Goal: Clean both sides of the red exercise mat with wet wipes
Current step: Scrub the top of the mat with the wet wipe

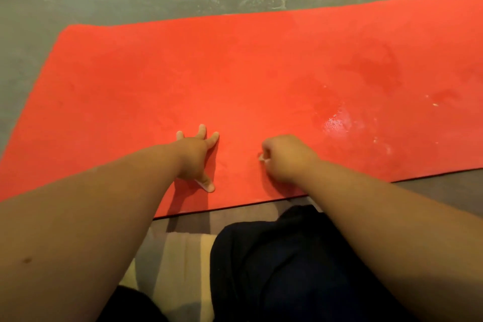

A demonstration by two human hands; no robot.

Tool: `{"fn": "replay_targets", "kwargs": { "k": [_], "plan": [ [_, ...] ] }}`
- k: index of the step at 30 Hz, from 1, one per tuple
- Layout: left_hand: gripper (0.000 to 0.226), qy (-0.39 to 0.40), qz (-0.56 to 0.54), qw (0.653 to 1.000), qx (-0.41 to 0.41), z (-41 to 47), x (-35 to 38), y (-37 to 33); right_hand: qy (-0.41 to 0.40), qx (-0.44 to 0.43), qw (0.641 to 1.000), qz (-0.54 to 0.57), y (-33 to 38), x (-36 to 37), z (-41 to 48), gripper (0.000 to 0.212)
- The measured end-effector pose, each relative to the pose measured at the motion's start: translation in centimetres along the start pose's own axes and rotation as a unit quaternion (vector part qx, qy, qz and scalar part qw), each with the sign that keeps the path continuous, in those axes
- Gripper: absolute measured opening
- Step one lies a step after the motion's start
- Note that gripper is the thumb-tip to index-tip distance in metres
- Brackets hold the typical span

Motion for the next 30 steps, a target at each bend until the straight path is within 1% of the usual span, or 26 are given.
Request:
{"fn": "replay_targets", "kwargs": {
  "k": [1, 3, 4, 5, 7, 9, 12, 14, 15, 16, 18, 20, 21, 22, 23, 24, 26, 28, 30],
  "plan": [
    [0.134, -0.002, 0.011, 1.000, 0.001, 0.2, -0.1, 0.0, -0.001, 0.058, 0.998, -0.033, -2.9, -0.8, 0.0, 0.020],
    [0.136, -0.008, 0.041, 0.999, 0.006, 0.5, -0.2, 0.1, 0.020, 0.159, 0.981, -0.111, -7.6, -2.4, -0.7, 0.021],
    [0.136, -0.012, 0.054, 0.998, 0.012, 0.6, -0.3, 0.1, 0.038, 0.187, 0.972, -0.136, -8.6, -2.9, -1.2, 0.019],
    [0.135, -0.017, 0.065, 0.998, 0.018, 0.6, -0.4, 0.0, 0.050, 0.192, 0.970, -0.140, -8.5, -2.9, -1.3, 0.016],
    [0.133, -0.023, 0.071, 0.997, 0.019, 0.6, -0.5, -0.1, 0.052, 0.148, 0.982, -0.103, -5.4, -2.3, -0.9, 0.013],
    [0.133, -0.021, 0.079, 0.997, 0.016, 0.5, -0.6, -0.2, 0.047, 0.061, 0.996, -0.050, -0.4, -1.0, -1.0, 0.018],
    [0.135, -0.021, 0.093, 0.995, 0.016, 0.7, -0.4, -0.2, 0.034, -0.064, 0.997, -0.010, 6.2, 1.2, -2.5, 0.018],
    [0.137, -0.023, 0.093, 0.995, 0.018, 1.0, -0.4, -0.1, 0.031, -0.082, 0.996, 0.004, 6.8, 1.6, -2.7, 0.015],
    [0.138, -0.021, 0.091, 0.995, 0.018, 1.1, -0.4, 0.0, 0.038, -0.067, 0.997, 0.007, 5.9, 1.4, -2.5, 0.016],
    [0.138, -0.019, 0.088, 0.996, 0.019, 1.1, -0.4, 0.1, 0.046, -0.034, 0.998, 0.008, 4.5, 1.1, -2.3, 0.020],
    [0.137, -0.023, 0.082, 0.996, 0.024, 1.0, -0.2, 0.2, 0.043, 0.070, 0.997, 0.003, 0.5, 0.1, -2.2, 0.023],
    [0.133, -0.036, 0.084, 0.995, 0.034, 0.7, 0.0, 0.3, 0.029, 0.182, 0.982, -0.028, -3.0, -0.8, -3.0, 0.020],
    [0.131, -0.041, 0.087, 0.995, 0.038, 0.5, 0.1, 0.4, 0.029, 0.219, 0.974, -0.052, -3.6, -0.9, -3.4, 0.019],
    [0.129, -0.044, 0.088, 0.994, 0.042, 0.4, 0.2, 0.4, 0.035, 0.232, 0.970, -0.065, -3.3, -0.7, -3.7, 0.019],
    [0.129, -0.047, 0.087, 0.994, 0.045, 0.3, 0.3, 0.4, 0.038, 0.226, 0.971, -0.066, -2.0, -0.5, -3.7, 0.020],
    [0.129, -0.049, 0.085, 0.994, 0.047, 0.3, 0.3, 0.4, 0.036, 0.201, 0.977, -0.058, -0.1, -0.2, -3.5, 0.022],
    [0.130, -0.048, 0.084, 0.994, 0.050, 0.6, 0.1, 0.3, 0.026, 0.122, 0.992, -0.034, 4.6, 0.7, -3.3, 0.023],
    [0.131, -0.042, 0.089, 0.994, 0.049, 0.8, 0.2, 0.2, 0.027, 0.041, 0.999, -0.023, 8.5, 1.7, -3.8, 0.020],
    [0.133, -0.043, 0.095, 0.993, 0.048, 1.0, 0.2, 0.1, 0.030, -0.002, 1.000, 0.008, 9.6, 2.5, -4.1, 0.015]
  ]
}}
Point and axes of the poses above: each hand's wrist, its own z-axis towards the middle knuckle, its own x-axis out of the palm, y = z × x, the point moved 1 cm from there along z, towards the middle knuckle, and after that the axes turned 2 degrees about x, right-handed, at the moved point
